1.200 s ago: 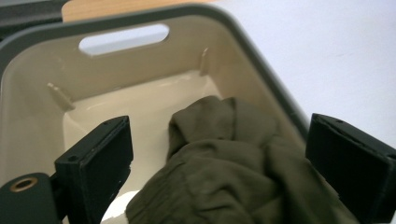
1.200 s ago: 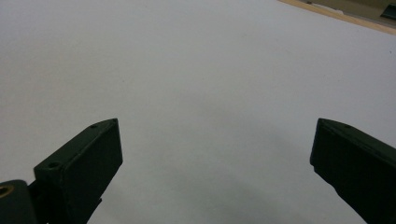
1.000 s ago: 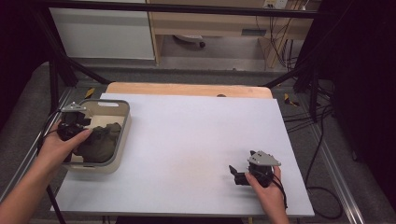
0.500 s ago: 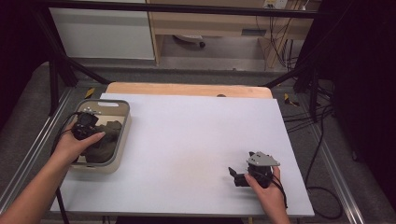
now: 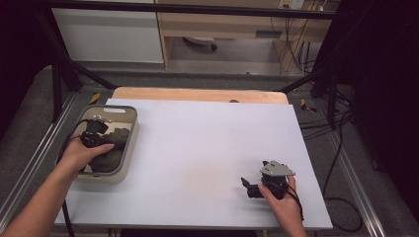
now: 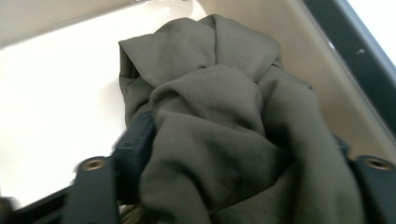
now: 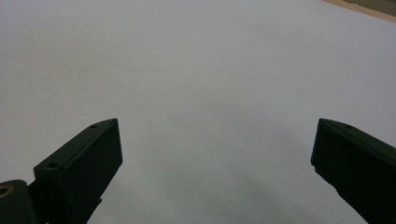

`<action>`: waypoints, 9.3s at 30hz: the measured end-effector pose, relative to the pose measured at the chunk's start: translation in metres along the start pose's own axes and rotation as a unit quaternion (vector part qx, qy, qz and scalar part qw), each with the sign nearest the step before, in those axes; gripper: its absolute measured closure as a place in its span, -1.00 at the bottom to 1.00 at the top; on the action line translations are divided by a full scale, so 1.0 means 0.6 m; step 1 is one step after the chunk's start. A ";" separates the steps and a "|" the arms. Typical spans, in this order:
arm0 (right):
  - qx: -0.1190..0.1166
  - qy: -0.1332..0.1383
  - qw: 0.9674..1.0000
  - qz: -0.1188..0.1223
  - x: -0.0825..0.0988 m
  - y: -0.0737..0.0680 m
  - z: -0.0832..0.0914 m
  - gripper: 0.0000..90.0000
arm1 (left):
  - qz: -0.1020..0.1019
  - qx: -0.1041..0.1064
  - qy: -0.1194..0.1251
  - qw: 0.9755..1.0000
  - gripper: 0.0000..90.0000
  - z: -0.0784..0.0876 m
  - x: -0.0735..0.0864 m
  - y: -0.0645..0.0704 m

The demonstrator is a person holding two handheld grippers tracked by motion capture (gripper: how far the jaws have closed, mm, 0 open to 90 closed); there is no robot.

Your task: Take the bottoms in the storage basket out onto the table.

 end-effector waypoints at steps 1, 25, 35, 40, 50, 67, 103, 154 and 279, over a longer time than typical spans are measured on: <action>0.001 -0.002 1.000 0.001 0.001 0.000 0.000 -0.94 | -0.005 -0.006 0.002 1.000 -0.10 0.006 -0.002 0.002; 0.005 0.005 1.000 0.001 -0.004 -0.001 0.001 -0.94 | 0.021 -0.050 0.185 0.981 0.34 0.152 -0.037 -0.034; 0.006 0.007 1.000 0.001 -0.004 0.000 0.002 -0.94 | 0.015 -0.052 0.208 0.977 0.34 0.174 -0.049 -0.026; 0.006 0.008 1.000 0.001 -0.005 0.000 0.001 -0.94 | 0.012 -0.055 0.222 0.973 0.34 0.188 -0.060 -0.022; 0.006 0.008 1.000 0.000 -0.005 0.000 0.001 -0.94 | 0.011 -0.048 0.241 0.969 0.34 0.206 -0.073 -0.014; 0.004 0.010 1.000 -0.003 -0.006 0.001 0.003 -0.94 | 0.012 -0.037 0.254 0.967 0.34 0.214 -0.093 -0.002; 0.007 0.010 1.000 -0.006 -0.006 0.002 0.002 -0.94 | 0.000 -0.014 0.280 0.960 0.33 0.240 -0.140 0.033; 0.003 0.023 1.000 -0.013 -0.013 0.003 0.009 -0.95 | -0.020 0.016 0.281 0.959 0.32 0.189 -0.244 0.108; 0.005 0.033 0.999 -0.023 -0.021 0.009 0.003 -0.94 | -0.050 0.073 0.250 0.964 0.29 -0.067 -0.331 0.287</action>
Point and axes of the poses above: each handheld gripper's, and its own axes: z roughly backward along the jaws, x roughly out of its underside, y roughly to its right, the point moved 7 cm from there along -z, roughly forward along the jaws, and after that the axes turned 11 degrees about -z, right-handed, at the moved point
